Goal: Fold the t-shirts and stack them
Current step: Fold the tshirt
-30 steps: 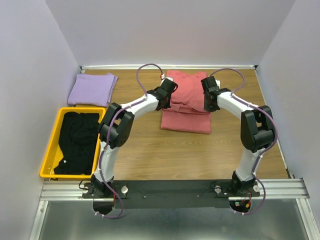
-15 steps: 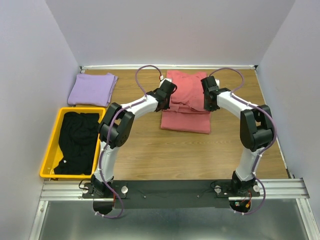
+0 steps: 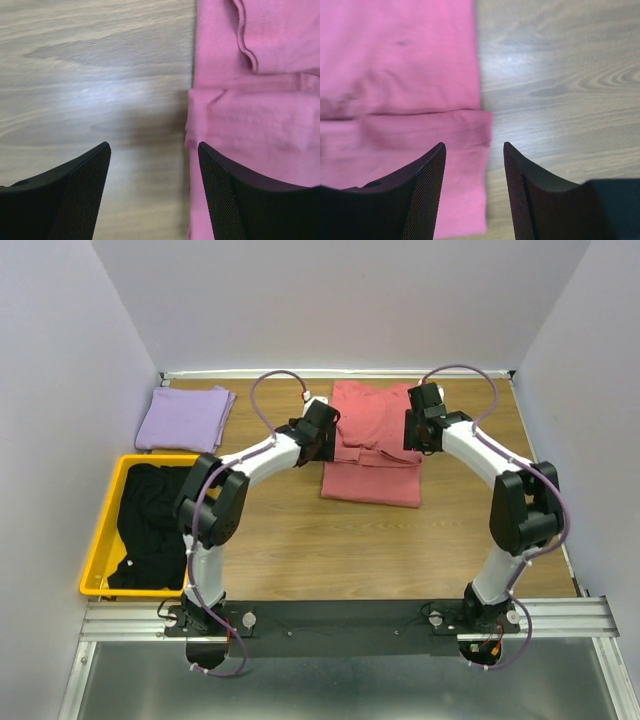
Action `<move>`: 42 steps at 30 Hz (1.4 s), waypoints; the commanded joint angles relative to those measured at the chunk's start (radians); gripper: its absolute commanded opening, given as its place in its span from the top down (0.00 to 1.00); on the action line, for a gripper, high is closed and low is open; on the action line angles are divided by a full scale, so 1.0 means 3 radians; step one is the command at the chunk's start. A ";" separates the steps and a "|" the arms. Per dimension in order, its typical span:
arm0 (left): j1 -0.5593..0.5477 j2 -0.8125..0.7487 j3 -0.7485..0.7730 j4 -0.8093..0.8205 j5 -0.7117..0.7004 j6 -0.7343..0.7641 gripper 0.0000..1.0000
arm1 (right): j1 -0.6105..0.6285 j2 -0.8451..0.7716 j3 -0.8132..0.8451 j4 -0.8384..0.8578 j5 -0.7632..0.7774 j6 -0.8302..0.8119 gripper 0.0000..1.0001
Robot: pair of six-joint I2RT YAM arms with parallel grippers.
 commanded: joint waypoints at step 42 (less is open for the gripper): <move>-0.0568 -0.0458 -0.1538 0.0376 0.0879 -0.0265 0.84 | 0.0207 0.0830 0.0559 0.0916 -0.0211 0.0015 0.80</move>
